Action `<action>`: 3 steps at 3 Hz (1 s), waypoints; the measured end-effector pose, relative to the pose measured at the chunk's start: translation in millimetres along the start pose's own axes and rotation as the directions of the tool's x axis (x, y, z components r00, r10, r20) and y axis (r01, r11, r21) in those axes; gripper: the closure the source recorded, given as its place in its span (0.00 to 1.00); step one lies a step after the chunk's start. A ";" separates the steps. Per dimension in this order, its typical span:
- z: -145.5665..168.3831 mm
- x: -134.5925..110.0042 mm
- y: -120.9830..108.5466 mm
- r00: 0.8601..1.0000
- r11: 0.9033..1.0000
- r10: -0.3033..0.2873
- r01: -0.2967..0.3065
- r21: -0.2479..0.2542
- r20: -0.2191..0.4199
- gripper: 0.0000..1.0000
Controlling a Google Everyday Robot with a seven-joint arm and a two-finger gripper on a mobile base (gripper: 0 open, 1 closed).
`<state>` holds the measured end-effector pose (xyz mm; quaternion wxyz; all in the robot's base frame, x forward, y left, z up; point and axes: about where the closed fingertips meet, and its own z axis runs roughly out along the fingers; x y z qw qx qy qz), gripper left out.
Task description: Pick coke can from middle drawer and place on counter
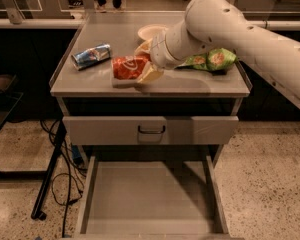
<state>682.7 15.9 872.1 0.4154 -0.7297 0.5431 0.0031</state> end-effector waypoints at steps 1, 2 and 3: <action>0.0 0.0 0.0 1.000 1.000 0.000 0.000 0.000 0.000 0.81; 0.1 0.0 0.0 1.000 1.000 0.000 0.000 0.000 0.000 0.57; 0.1 -0.1 0.0 1.000 1.000 0.000 0.000 0.000 0.000 0.34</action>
Offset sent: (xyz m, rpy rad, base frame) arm 0.0000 0.0000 0.0000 0.0000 0.0000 0.0000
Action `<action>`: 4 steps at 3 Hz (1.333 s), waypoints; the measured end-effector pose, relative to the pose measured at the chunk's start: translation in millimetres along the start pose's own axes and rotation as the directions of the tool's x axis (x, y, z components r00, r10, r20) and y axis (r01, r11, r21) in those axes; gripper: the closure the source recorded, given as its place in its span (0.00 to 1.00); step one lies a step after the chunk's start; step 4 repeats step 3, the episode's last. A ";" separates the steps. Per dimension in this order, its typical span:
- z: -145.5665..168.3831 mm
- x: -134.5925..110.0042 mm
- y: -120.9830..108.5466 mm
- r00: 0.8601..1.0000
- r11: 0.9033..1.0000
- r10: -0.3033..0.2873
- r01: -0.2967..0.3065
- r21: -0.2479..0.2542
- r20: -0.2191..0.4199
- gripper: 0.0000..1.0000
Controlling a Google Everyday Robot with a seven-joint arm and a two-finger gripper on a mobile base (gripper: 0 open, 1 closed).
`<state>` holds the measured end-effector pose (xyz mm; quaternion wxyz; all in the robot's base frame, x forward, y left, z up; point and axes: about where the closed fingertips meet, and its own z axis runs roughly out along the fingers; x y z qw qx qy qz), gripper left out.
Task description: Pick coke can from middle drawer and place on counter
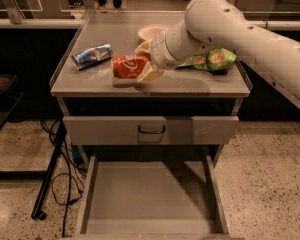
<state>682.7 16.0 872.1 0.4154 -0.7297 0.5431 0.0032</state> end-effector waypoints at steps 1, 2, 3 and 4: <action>0.0 0.0 0.0 1.000 1.000 0.000 0.000 0.000 0.000 0.11; 0.1 -0.1 0.1 1.000 1.000 0.000 0.000 0.000 0.000 0.00; 0.1 -0.1 0.1 1.000 1.000 0.000 0.000 0.000 0.000 0.00; 0.1 -0.1 0.1 1.000 1.000 0.000 0.000 0.000 0.000 0.00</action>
Offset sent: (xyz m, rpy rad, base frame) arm 0.0000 0.0000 0.0000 0.0000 0.0000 0.0000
